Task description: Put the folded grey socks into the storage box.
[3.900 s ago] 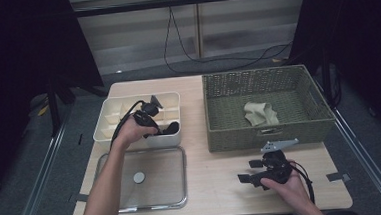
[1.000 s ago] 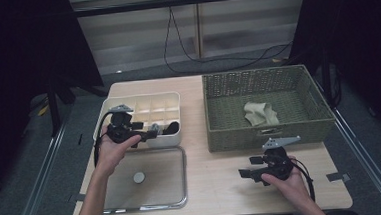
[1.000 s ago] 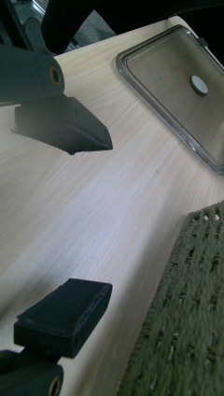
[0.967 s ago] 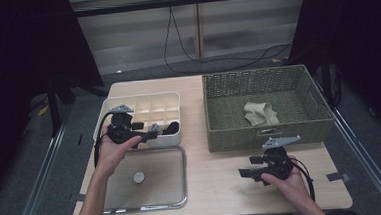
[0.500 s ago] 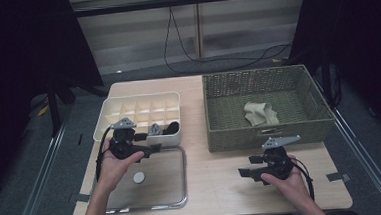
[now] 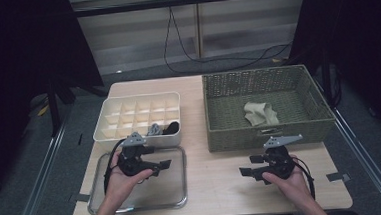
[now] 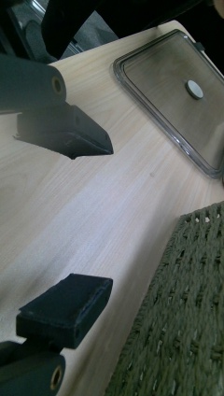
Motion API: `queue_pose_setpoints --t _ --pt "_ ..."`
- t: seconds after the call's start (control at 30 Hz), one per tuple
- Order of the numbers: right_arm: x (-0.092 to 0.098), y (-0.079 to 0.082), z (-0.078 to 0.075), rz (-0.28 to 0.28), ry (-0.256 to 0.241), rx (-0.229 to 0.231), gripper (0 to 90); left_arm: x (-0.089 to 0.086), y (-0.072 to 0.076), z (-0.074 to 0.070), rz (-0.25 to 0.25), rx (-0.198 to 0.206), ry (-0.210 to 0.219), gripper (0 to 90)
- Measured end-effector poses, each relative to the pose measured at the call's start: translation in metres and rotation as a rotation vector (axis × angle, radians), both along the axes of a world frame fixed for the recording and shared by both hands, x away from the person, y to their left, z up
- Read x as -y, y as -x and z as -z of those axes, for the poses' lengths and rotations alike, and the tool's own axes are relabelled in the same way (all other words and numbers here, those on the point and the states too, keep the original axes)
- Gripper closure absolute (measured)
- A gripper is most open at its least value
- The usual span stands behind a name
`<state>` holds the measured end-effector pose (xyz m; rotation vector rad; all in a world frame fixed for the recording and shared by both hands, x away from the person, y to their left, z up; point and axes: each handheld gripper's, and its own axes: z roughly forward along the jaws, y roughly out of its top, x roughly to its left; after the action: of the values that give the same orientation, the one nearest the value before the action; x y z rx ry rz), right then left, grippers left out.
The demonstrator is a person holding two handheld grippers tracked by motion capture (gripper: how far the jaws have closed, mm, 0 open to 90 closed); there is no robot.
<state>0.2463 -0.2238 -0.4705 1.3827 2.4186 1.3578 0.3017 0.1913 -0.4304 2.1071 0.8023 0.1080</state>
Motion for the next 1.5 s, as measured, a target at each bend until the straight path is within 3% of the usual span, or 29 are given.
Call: queue_pose_setpoints --t 0.2,0.37,0.43,0.6,0.67,0.77,0.9,1.1,1.5 --pt "0.004 0.001 -0.006 0.004 -0.014 0.020 32.0 0.002 0.016 0.016 -0.024 -0.003 -0.003 15.5" --pt "0.006 0.000 -0.010 0.020 -0.010 0.035 35.7 0.007 0.030 0.022 -0.013 -0.002 0.005 14.6" --pt "0.007 0.000 -0.012 0.022 -0.007 0.041 36.5 0.008 0.036 0.028 0.002 -0.022 0.014 14.3" --pt "0.011 -0.001 -0.021 0.019 -0.017 0.058 37.2 0.008 0.041 0.045 -0.019 -0.035 -0.022 14.6" --pt "0.014 0.000 -0.026 0.021 -0.022 0.069 37.6 0.005 0.044 0.045 -0.087 0.004 -0.001 14.4" --pt "0.018 0.000 -0.033 0.022 -0.037 0.087 37.9 0.002 0.046 0.043 -0.096 0.024 0.034 13.7" --pt "0.024 -0.002 -0.045 0.023 -0.055 0.113 39.9 0.006 0.048 0.046 -0.065 0.004 0.025 12.8" --pt "0.032 -0.009 -0.064 0.031 -0.081 0.147 40.4 0.016 0.051 0.047 -0.025 0.004 0.012 14.3" --pt "0.045 -0.035 -0.089 0.053 -0.053 0.154 40.7 0.012 0.051 0.045 -0.031 0.015 0.018 15.4"
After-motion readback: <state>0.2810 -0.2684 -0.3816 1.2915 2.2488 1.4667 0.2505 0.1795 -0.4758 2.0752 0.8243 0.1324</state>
